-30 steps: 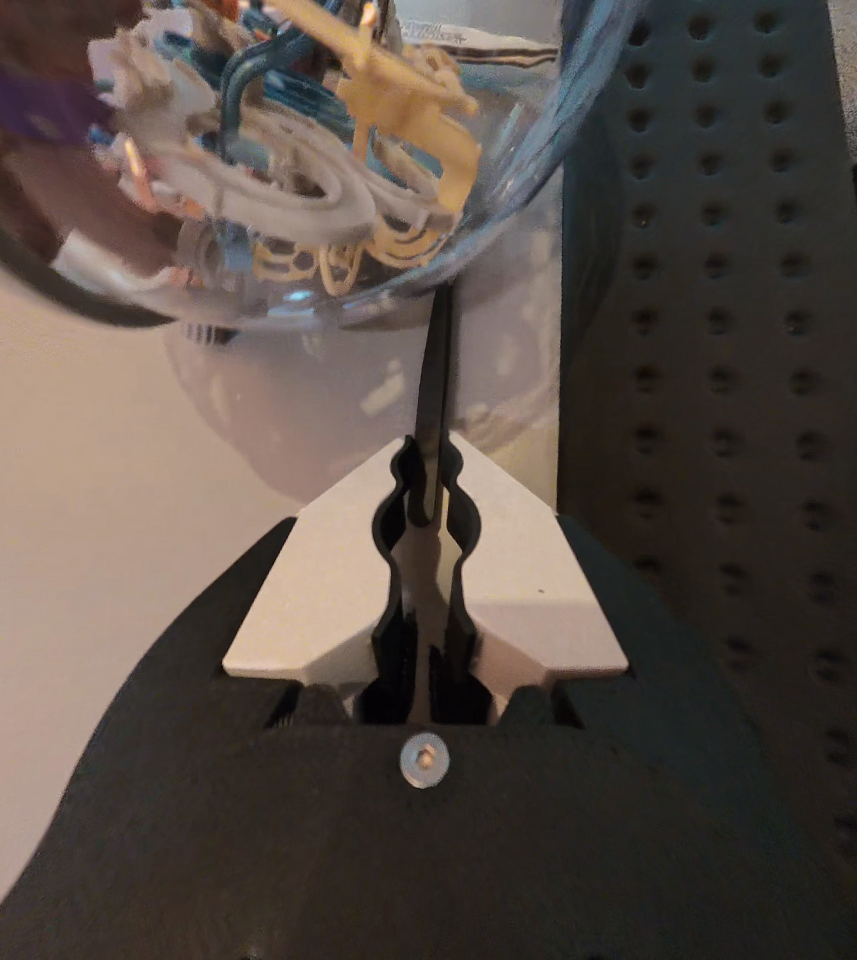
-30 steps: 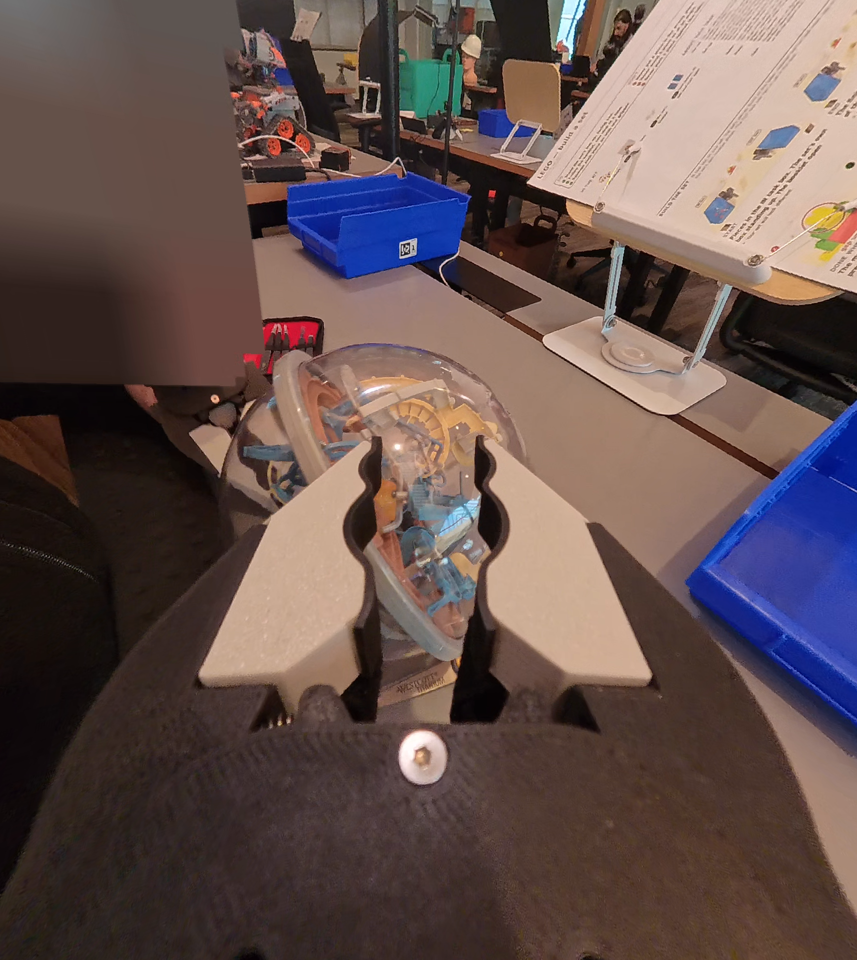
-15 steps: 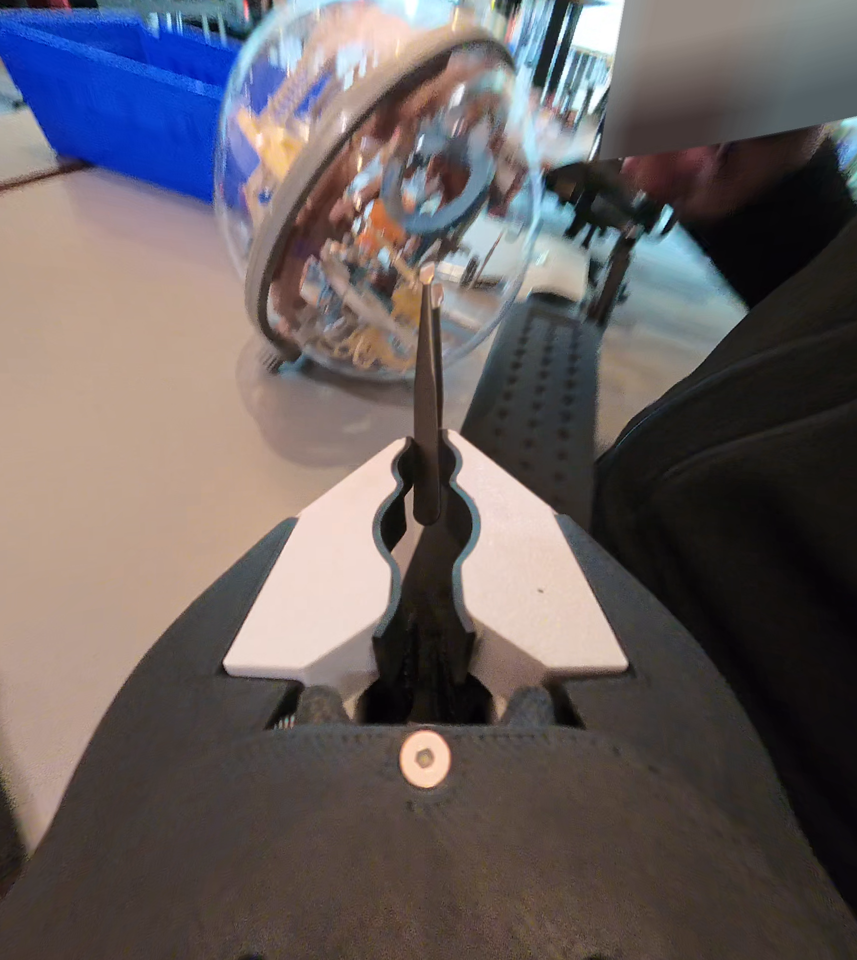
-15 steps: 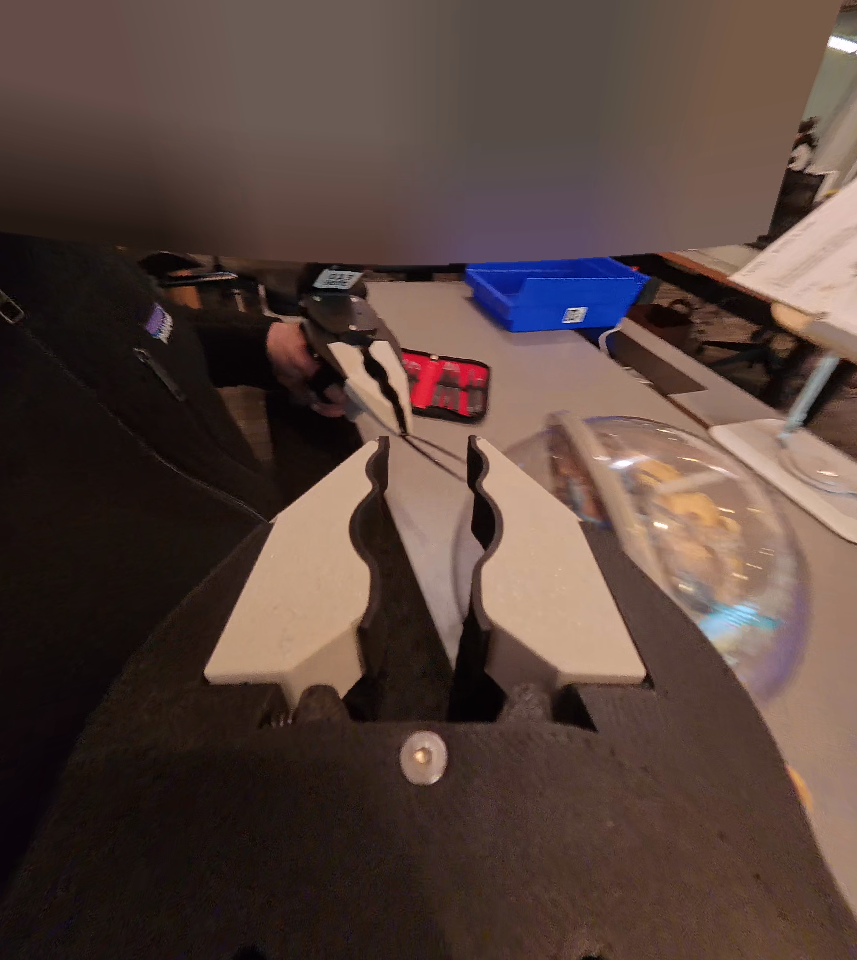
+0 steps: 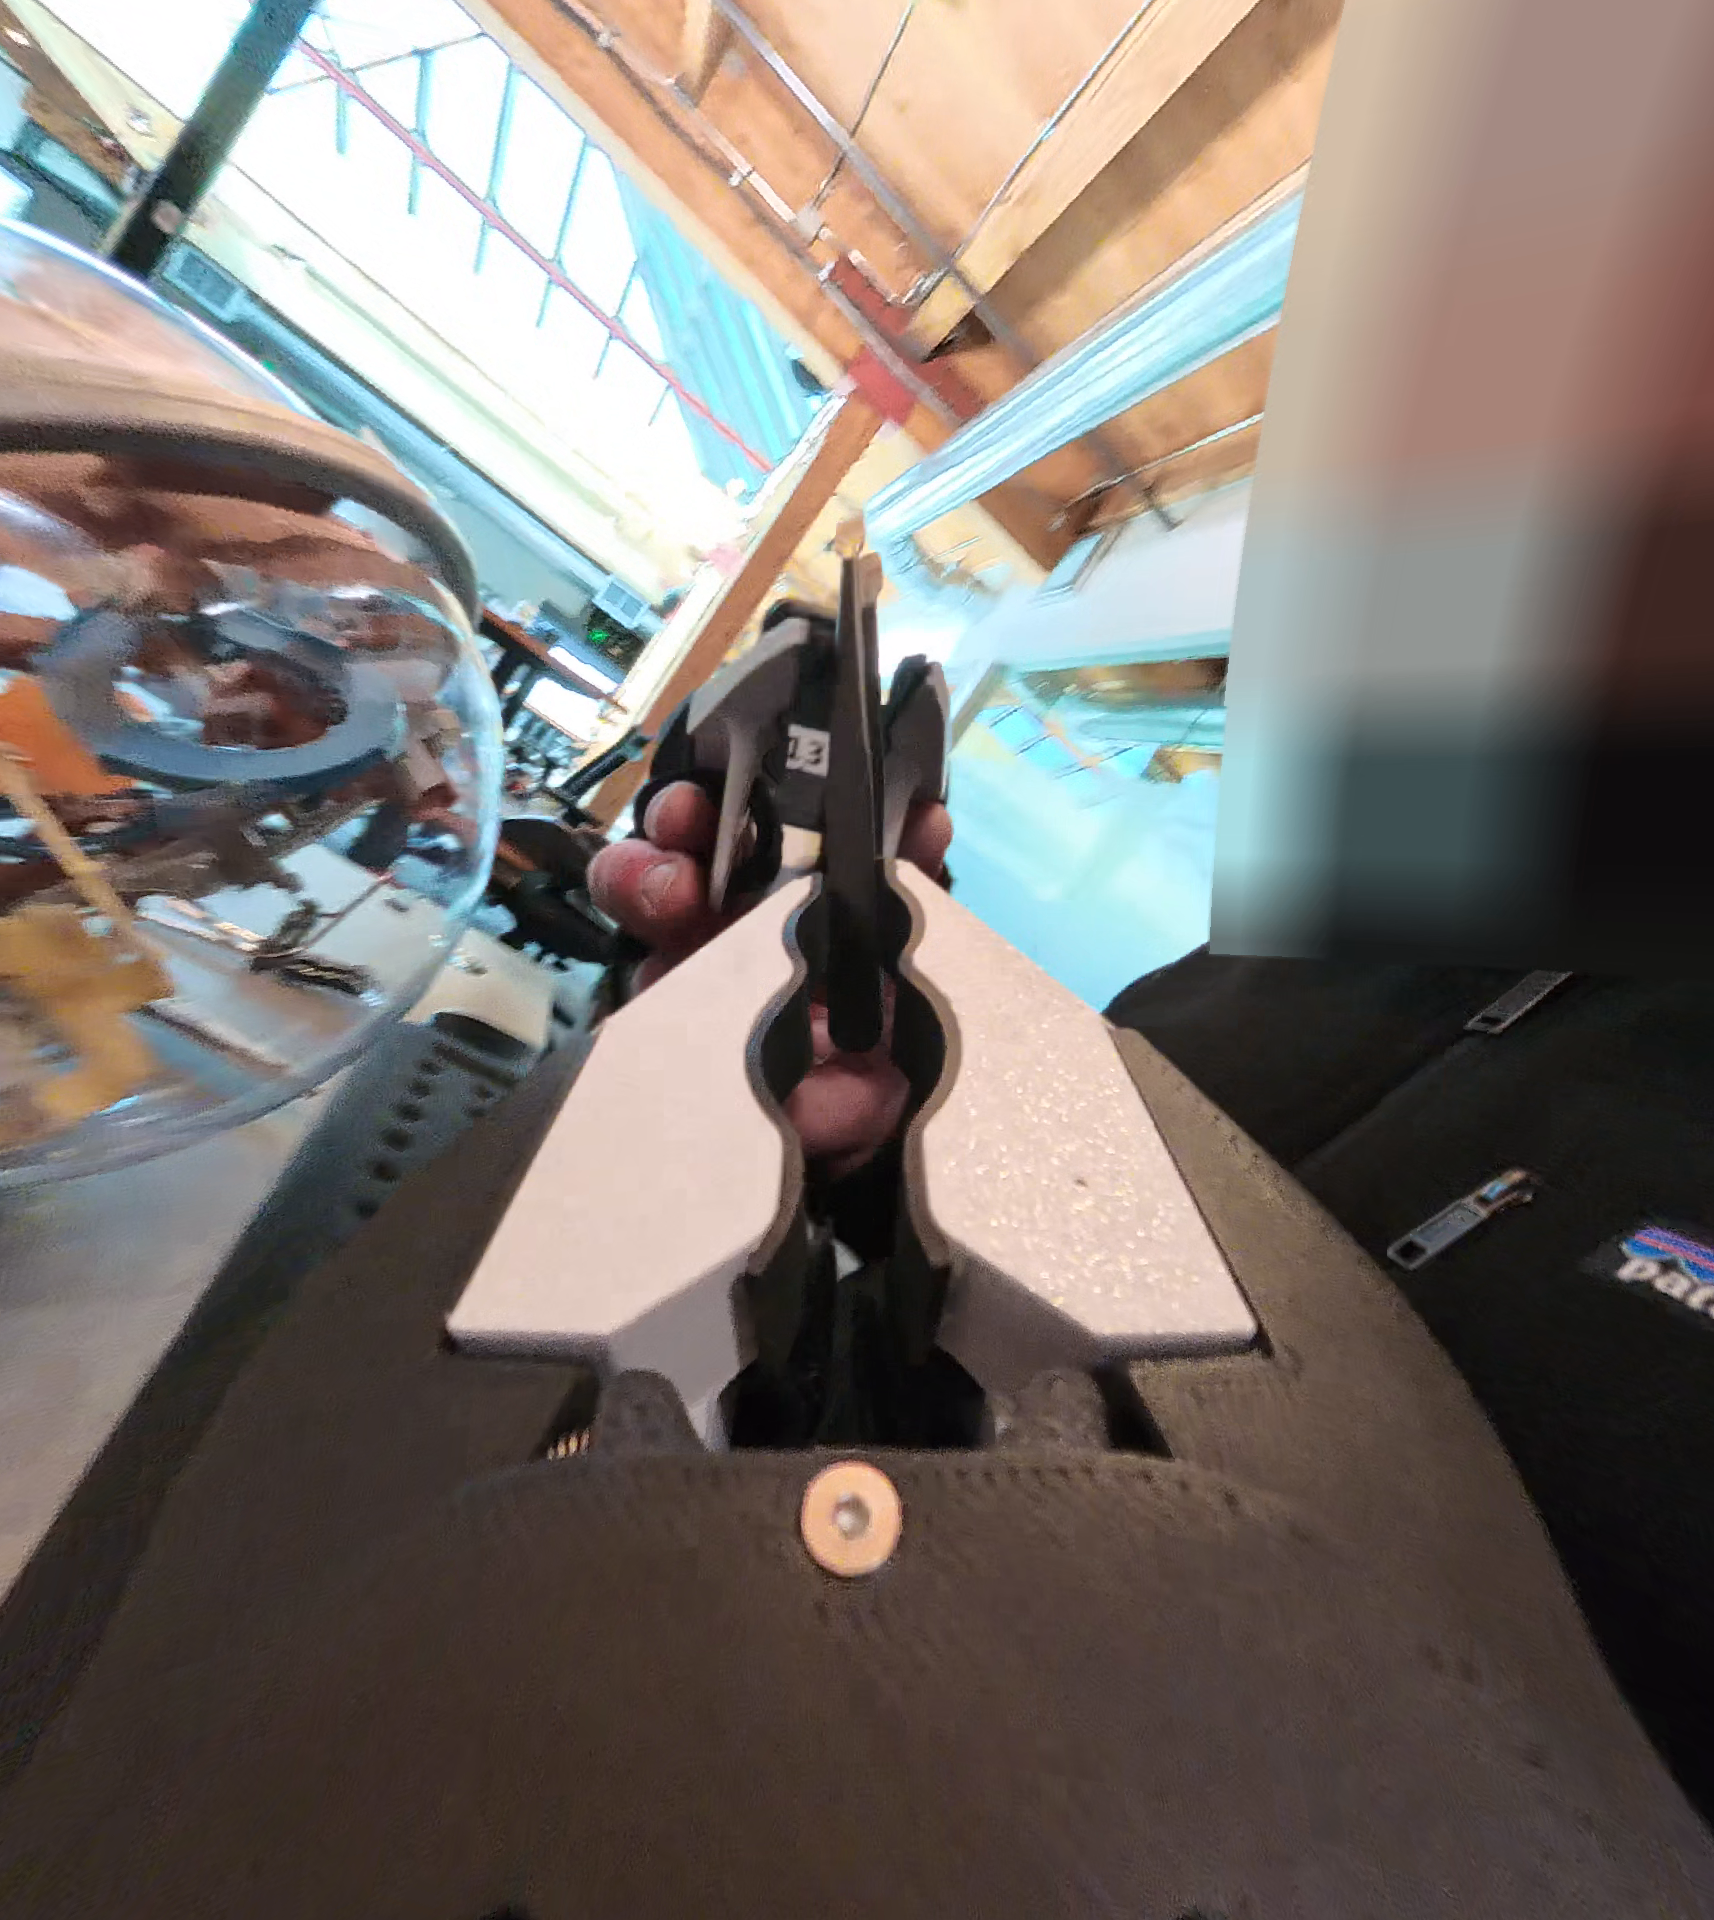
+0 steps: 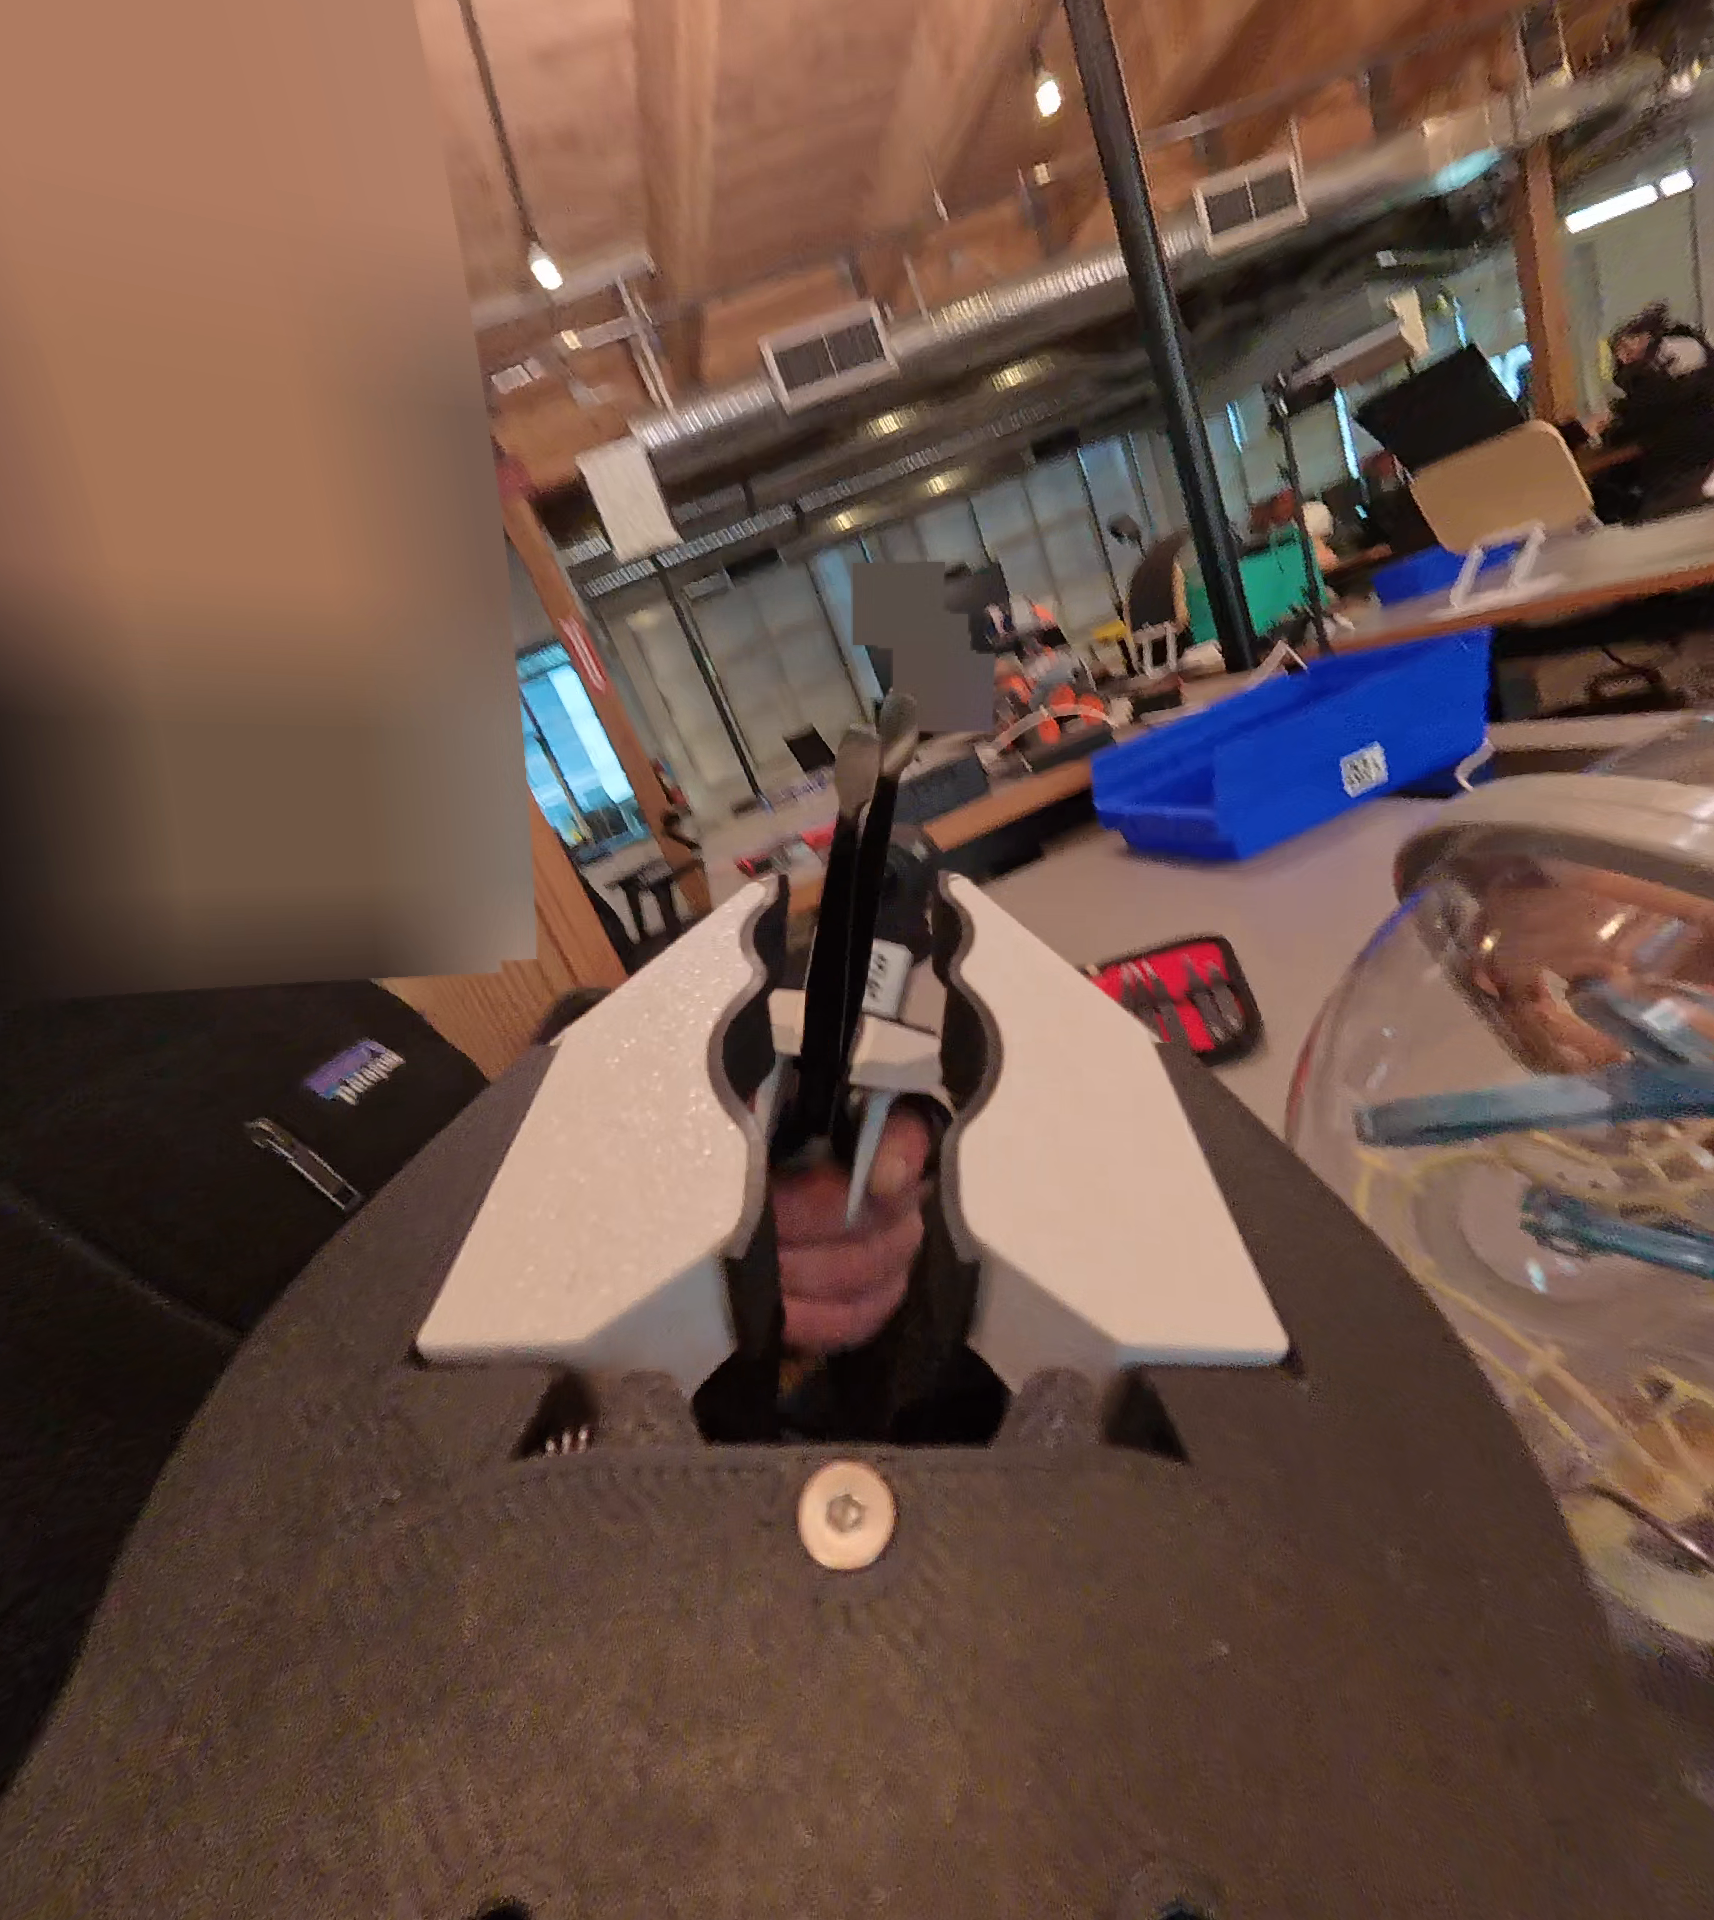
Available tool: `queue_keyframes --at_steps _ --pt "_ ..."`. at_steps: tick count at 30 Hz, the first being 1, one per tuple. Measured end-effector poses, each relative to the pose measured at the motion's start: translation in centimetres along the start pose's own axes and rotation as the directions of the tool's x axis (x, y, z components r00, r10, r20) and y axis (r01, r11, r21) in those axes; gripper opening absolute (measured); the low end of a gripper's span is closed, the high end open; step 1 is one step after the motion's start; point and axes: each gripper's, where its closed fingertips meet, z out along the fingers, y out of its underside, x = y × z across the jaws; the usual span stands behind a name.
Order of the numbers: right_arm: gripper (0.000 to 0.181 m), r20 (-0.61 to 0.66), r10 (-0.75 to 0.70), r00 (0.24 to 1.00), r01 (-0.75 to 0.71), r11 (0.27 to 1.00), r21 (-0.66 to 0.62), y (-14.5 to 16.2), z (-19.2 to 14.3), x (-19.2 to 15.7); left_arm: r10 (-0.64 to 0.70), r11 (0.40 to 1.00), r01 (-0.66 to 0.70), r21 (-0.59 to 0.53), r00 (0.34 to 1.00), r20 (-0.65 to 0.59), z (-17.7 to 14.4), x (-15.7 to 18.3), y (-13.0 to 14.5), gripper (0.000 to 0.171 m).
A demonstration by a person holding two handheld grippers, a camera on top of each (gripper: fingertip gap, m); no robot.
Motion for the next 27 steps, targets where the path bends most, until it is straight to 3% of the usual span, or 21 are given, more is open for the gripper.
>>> queue_keyframes --at_steps 6,9,13,16,20,25,27 --pt "0.005 -0.045 -0.048 0.998 0.050 0.998 0.033 -1.0 -0.6 -0.4 -0.060 0.998 0.061 0.019 0.997 -0.054 2.4 -0.3 1.3 0.006" --pt "0.002 -0.104 -0.086 0.991 0.086 0.996 -0.012 -1.1 -1.2 0.0 -0.010 1.000 0.010 0.000 1.000 0.024 3.0 -1.4 1.5 0.008" --pt "0.001 -0.200 -0.242 0.950 0.209 0.963 -0.170 -1.2 -2.4 0.6 0.219 0.975 -0.208 -0.080 0.957 0.191 2.8 -2.3 -0.6 0.032" --pt "0.003 -0.211 -0.376 0.902 0.277 0.880 -0.386 0.2 -3.2 1.6 0.419 0.903 -0.390 -0.180 0.892 0.172 4.5 -0.5 -2.5 0.033" --pt "0.003 -0.138 -0.360 0.923 0.263 0.849 -0.459 0.6 -3.3 1.5 0.534 0.811 -0.485 -0.326 0.842 0.078 6.8 0.0 -2.5 0.026" --pt "0.002 -0.037 -0.240 0.970 0.197 0.867 -0.458 0.9 -3.3 0.7 0.469 0.830 -0.437 -0.347 0.883 0.011 7.7 -0.4 -2.3 0.004" --pt "0.003 -0.010 -0.179 0.984 0.158 0.890 -0.429 0.8 -3.4 0.5 0.432 0.848 -0.407 -0.339 0.902 -0.003 7.8 -0.5 -2.3 0.003"
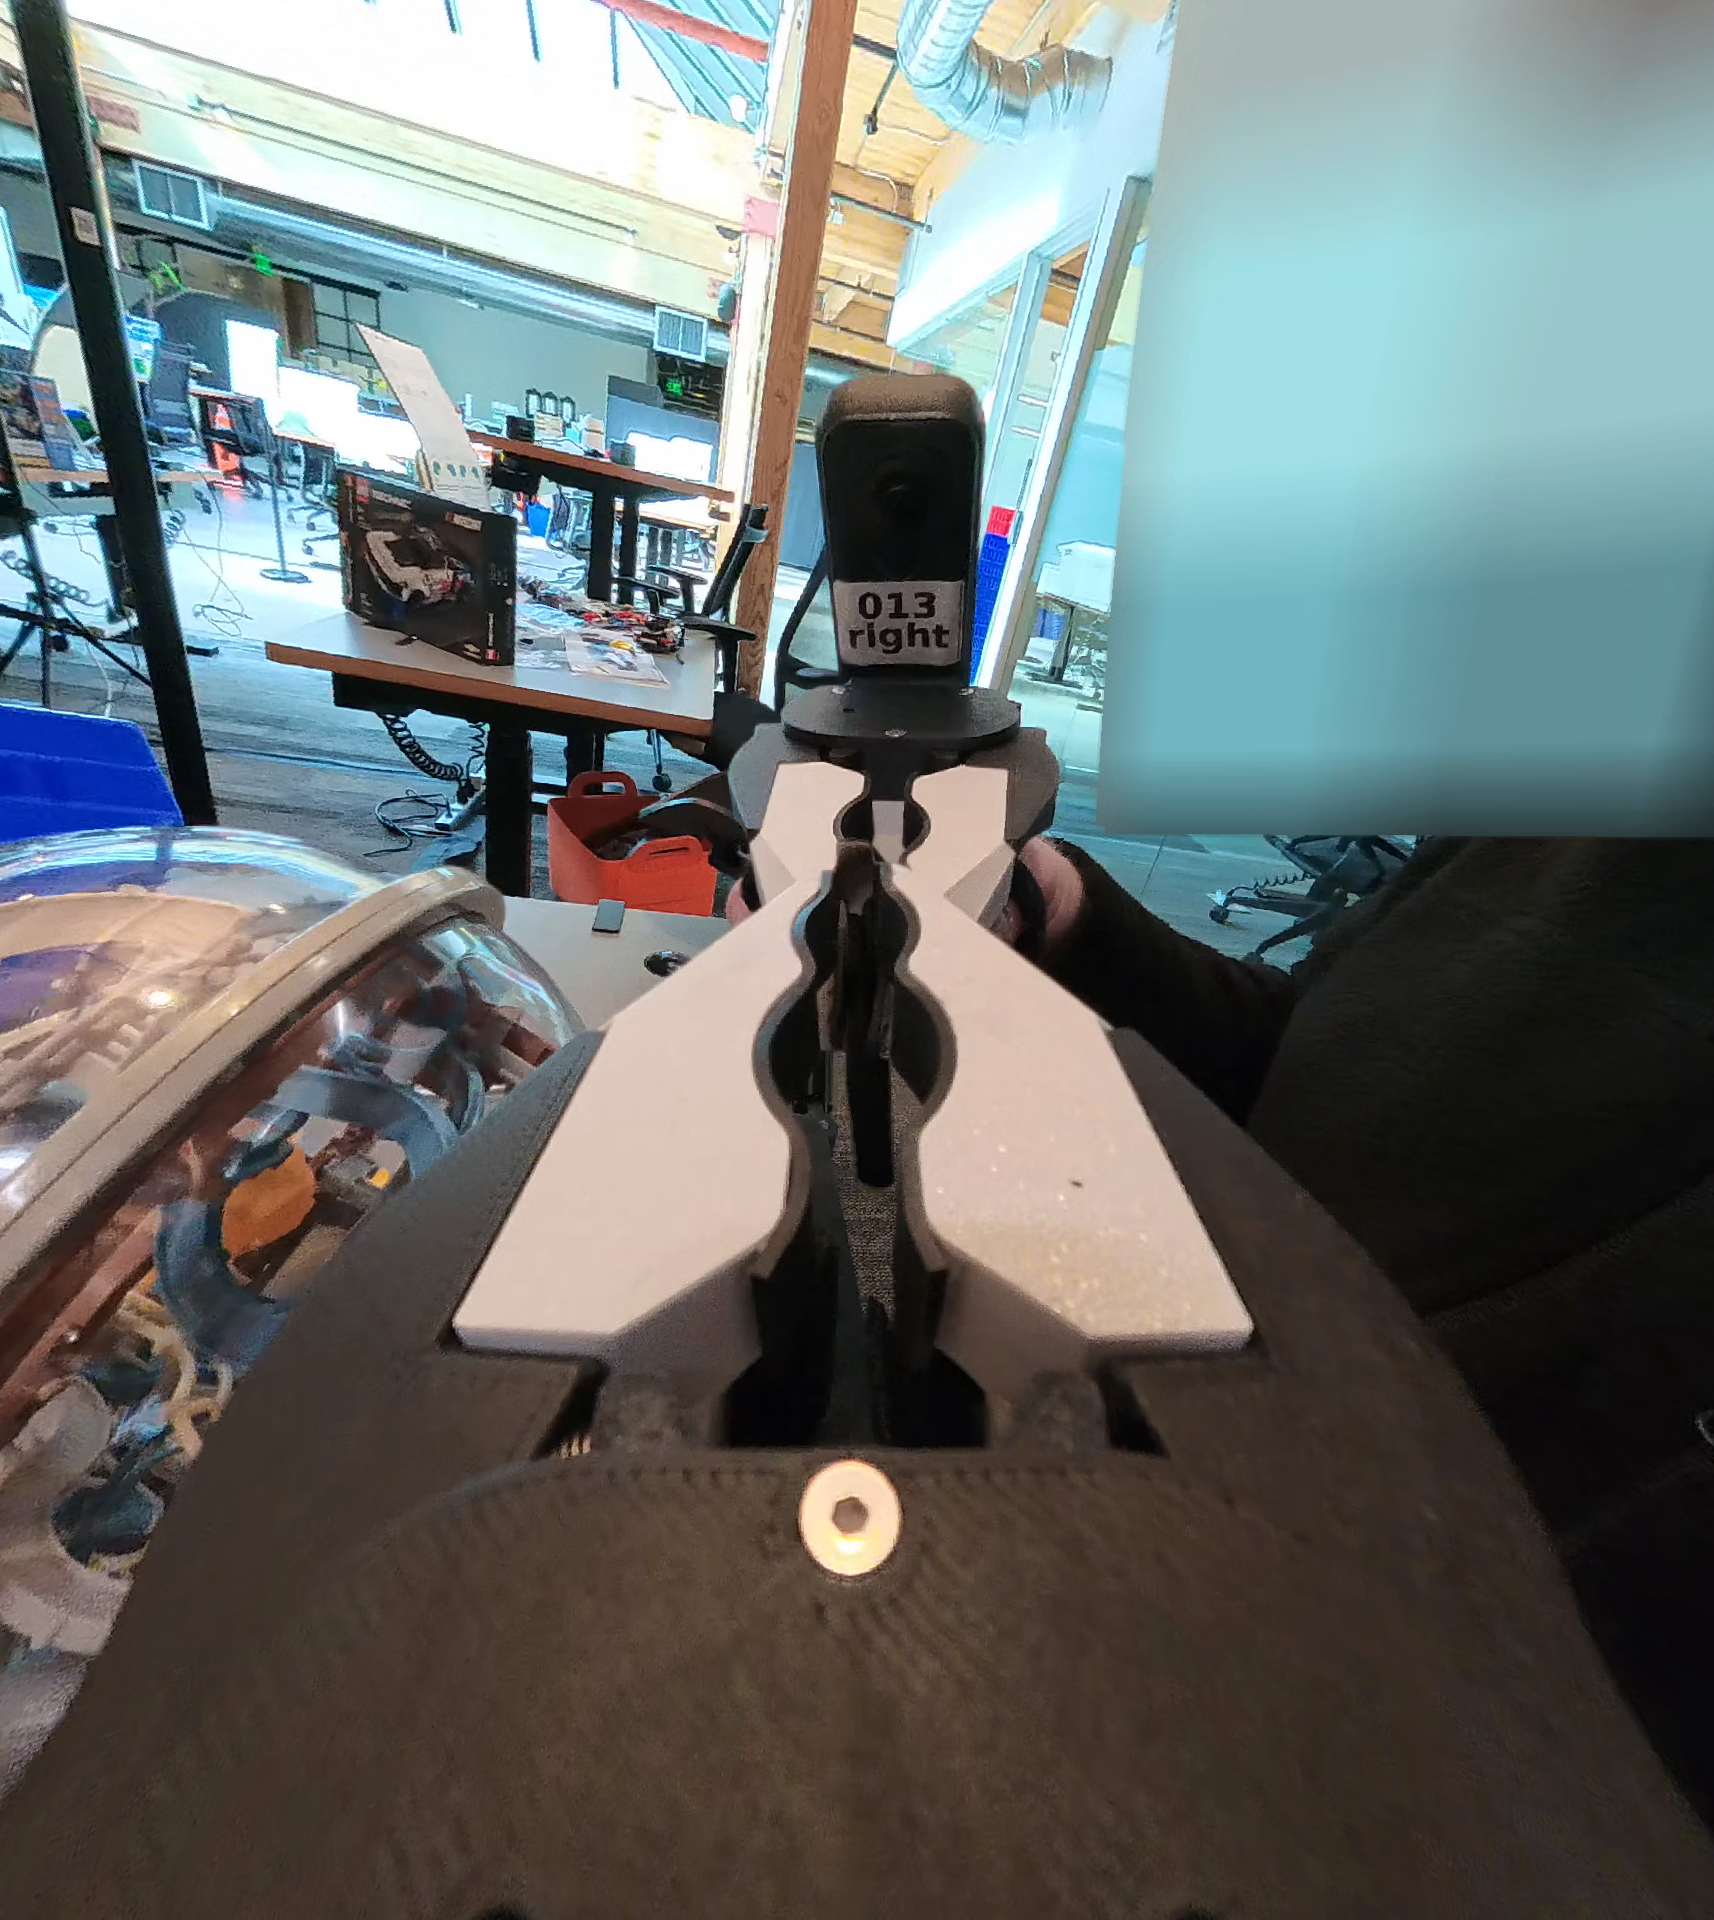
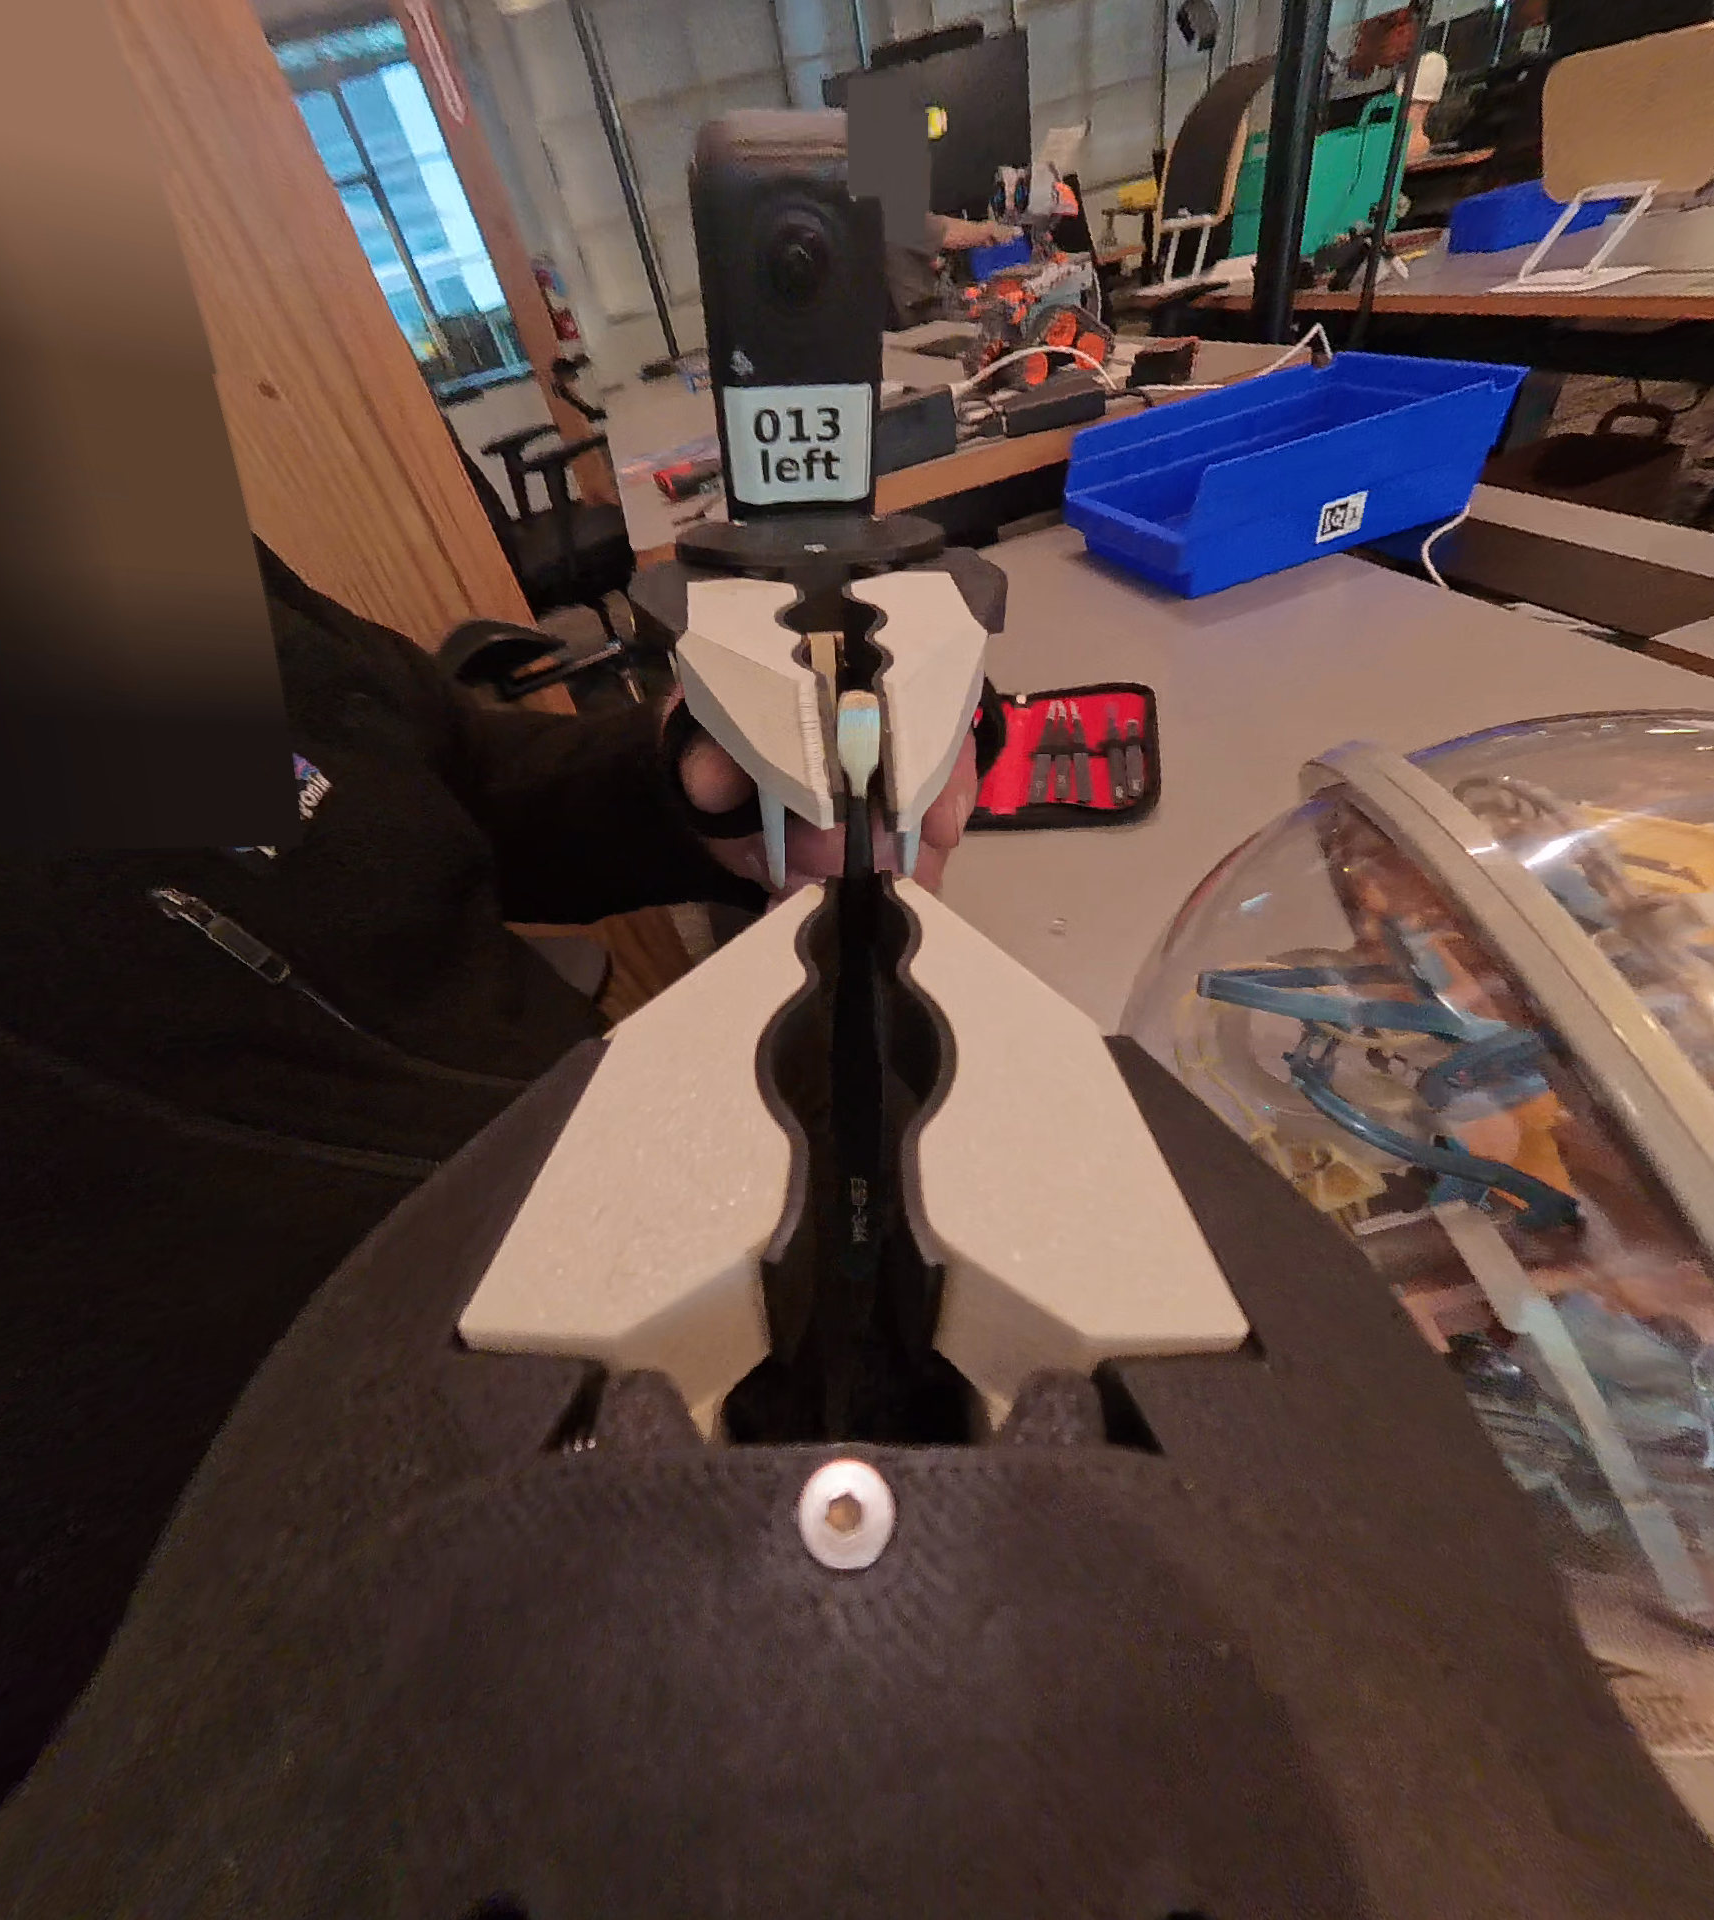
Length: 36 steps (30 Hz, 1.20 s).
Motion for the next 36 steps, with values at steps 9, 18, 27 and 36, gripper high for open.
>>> queue_keyframes --at_steps 9,18,27,36 --pt "0.003 -0.021 0.060 0.998 -0.055 0.981 0.188 -1.3 -1.5 1.1 -0.019 0.996 0.016 0.083 0.999 0.033 0.8 -1.0 -1.0 0.002" --pt "0.003 -0.161 0.046 0.986 0.005 0.952 0.306 -1.6 -2.9 2.0 -0.189 0.961 0.189 0.201 0.982 -0.021 2.1 -1.9 -1.4 0.003" --pt "0.003 -0.098 0.137 0.986 -0.089 0.918 0.386 -2.0 -4.4 2.8 -0.175 0.970 0.175 0.172 0.985 -0.014 2.5 -2.6 -1.2 0.008" --pt "0.003 -0.041 0.155 0.987 -0.127 0.911 0.393 -2.0 -4.5 2.6 -0.156 0.976 0.158 0.148 0.987 -0.029 3.1 -2.2 -0.8 0.001"
